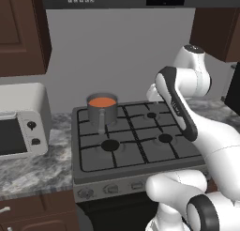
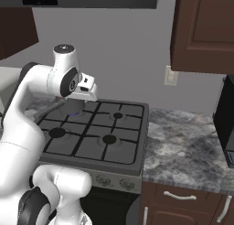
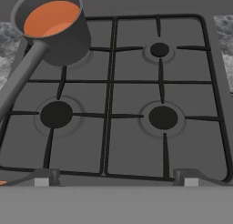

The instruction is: Wait until the marinara sauce is simmered to a deep red color and then turn off the stove.

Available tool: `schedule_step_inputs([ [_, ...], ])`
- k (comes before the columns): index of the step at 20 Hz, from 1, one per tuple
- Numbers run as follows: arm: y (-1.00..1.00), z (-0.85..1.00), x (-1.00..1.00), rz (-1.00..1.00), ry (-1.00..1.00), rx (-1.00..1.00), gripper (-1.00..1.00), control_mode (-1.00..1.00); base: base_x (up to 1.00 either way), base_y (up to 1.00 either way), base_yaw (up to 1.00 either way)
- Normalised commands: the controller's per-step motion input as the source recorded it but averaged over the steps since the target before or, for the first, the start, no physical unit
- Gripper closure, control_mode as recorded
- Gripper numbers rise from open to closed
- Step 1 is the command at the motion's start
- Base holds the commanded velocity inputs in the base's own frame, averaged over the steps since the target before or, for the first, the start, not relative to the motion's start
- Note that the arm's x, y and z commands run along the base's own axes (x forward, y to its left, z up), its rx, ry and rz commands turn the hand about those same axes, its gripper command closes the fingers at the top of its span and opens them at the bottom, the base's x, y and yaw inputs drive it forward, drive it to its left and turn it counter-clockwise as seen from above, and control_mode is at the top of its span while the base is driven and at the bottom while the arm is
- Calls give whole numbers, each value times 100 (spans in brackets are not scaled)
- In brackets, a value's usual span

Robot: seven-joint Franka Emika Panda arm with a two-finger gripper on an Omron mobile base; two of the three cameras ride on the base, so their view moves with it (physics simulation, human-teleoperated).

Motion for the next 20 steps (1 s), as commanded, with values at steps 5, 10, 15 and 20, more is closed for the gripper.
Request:
schedule_step_inputs([
  [5,0,0,0,0,0,0,-100,-100,0,0,0],
  [10,0,0,0,0,0,0,-100,-100,0,0,0],
  [15,0,0,0,0,0,0,-100,-100,0,0,0],
  [20,0,0,0,0,0,0,-100,-100,0,0,0],
])
